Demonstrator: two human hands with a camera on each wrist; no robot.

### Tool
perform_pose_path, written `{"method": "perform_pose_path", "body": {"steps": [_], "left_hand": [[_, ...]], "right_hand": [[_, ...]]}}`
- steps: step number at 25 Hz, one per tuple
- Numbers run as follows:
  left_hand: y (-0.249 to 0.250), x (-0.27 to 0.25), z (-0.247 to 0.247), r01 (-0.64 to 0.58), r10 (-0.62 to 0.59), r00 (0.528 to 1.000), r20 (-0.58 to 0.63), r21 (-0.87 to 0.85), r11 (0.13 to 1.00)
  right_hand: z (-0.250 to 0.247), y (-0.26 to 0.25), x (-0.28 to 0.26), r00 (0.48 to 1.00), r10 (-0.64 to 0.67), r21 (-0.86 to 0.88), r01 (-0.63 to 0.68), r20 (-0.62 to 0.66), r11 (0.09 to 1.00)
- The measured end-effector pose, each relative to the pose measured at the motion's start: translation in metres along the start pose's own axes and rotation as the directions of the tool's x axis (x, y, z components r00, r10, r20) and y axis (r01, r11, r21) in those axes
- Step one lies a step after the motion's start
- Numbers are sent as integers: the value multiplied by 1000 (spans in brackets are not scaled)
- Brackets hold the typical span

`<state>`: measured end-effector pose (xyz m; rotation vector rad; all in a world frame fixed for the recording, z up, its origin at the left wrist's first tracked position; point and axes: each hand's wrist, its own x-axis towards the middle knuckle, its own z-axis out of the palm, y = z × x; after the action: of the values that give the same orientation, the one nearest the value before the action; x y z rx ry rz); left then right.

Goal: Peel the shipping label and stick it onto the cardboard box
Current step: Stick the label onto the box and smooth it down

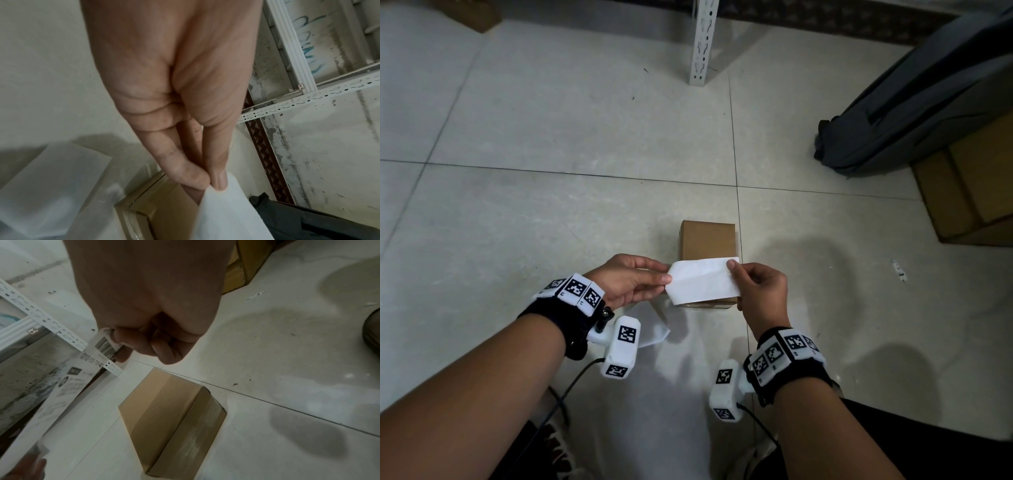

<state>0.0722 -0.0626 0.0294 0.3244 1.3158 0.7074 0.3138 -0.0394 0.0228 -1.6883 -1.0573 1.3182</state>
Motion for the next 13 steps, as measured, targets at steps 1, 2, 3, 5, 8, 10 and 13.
{"method": "perform_pose_path", "body": {"steps": [1,2,3,5,8,10,13], "left_hand": [[0,-1,0,-4,4,1000,-5,9,1000],[1,0,1,-13,13,1000,-20,20,1000],[2,1,2,-29,31,998,-48,38,999],[3,4,5,-71,84,989,-125,100,992],[6,4,11,-66,82,988,-129,129,989],[5,7,12,-70,102,980,-172,183,981],[5,14,12,-287,484,859,-169,625,726]], "right_hand": [[-1,0,0,1000,-1,-5,1,-3,1000],[-1,0,0,1000,0,-14,0,-7,1000],[-1,0,1,1000,0,-27,-1,-11,1000],[2,2,3,1000,2,-67,-4,-26,998],[6,0,5,998,-16,-153,7,-62,988],[7,-6,6,994,-48,-210,27,-97,977],[8,-15,7,982,-103,-293,54,-155,955]]}}
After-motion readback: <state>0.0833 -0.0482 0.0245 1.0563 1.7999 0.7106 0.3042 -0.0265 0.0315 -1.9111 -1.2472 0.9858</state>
